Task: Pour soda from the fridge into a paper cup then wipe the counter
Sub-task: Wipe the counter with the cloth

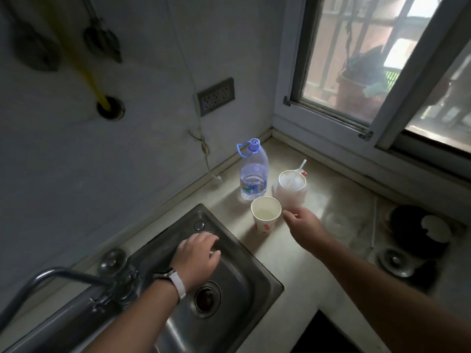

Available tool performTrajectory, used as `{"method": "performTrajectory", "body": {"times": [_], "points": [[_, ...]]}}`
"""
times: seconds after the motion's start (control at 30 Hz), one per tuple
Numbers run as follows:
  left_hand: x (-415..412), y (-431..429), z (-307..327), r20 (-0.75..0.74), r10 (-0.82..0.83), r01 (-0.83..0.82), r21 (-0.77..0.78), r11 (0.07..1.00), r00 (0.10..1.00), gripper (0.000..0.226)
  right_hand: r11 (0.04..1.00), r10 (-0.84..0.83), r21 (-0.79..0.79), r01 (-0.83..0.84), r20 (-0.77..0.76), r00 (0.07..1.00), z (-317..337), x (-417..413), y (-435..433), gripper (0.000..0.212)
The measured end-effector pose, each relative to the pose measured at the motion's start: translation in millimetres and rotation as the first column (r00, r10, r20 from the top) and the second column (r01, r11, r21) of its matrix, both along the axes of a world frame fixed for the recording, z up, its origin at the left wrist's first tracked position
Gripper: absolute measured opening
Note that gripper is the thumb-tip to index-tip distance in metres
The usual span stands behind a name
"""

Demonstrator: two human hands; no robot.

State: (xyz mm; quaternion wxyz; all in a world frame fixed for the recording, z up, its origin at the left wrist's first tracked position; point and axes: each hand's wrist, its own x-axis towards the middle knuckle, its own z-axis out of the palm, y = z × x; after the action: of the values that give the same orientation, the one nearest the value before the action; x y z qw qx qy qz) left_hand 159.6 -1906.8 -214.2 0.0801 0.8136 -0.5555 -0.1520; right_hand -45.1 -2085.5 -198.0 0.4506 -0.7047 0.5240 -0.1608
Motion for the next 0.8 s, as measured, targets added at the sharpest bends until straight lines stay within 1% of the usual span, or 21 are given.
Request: {"method": "performTrajectory", "body": {"times": [0.07,0.13,0.23,0.33,0.4,0.53,0.67,0.8], "points": [[1.7,25.3,12.1,0.056,-0.008,0.011,-0.05,0.999,0.998,0.045,0.987,0.131,-0.09,-0.132,-0.02,0.991,18.9,10.0,24.4,0.033],[3.5,51.9,20.0,0.112,0.007,0.006,-0.112,0.994,0.994,0.054,0.926,0.28,-0.229,-0.3,-0.118,0.953,32.4,20.4,52.5,0.035],[3.4,95.1,30.6,0.131,0.045,-0.031,-0.104,0.994,0.99,0.046,0.735,0.472,-0.392,-0.554,-0.291,0.832,48.4,36.1,99.7,0.036],[4.0,142.3,37.1,0.137,0.099,-0.083,-0.122,0.989,0.986,0.045,0.547,0.574,-0.432,-0.718,-0.43,0.696,51.3,52.7,144.2,0.04],[4.9,177.3,41.5,0.124,0.147,-0.13,-0.133,0.983,0.981,0.045,0.466,0.607,-0.427,-0.775,-0.484,0.631,48.9,62.9,172.1,0.039],[8.6,249.2,45.5,0.115,0.231,-0.211,-0.158,0.965,0.966,0.045,0.346,0.644,-0.426,-0.836,-0.54,0.542,47.5,80.9,231.1,0.036],[12.0,316.9,46.1,0.155,0.322,-0.292,-0.187,0.938,0.934,0.041,0.244,0.688,-0.411,-0.878,-0.565,0.456,43.9,101.4,286.0,0.038],[9.3,374.0,45.3,0.217,0.424,-0.378,-0.224,0.898,0.879,0.034,0.14,0.732,-0.416,-0.898,-0.568,0.377,46.2,116.3,332.5,0.038]]}}
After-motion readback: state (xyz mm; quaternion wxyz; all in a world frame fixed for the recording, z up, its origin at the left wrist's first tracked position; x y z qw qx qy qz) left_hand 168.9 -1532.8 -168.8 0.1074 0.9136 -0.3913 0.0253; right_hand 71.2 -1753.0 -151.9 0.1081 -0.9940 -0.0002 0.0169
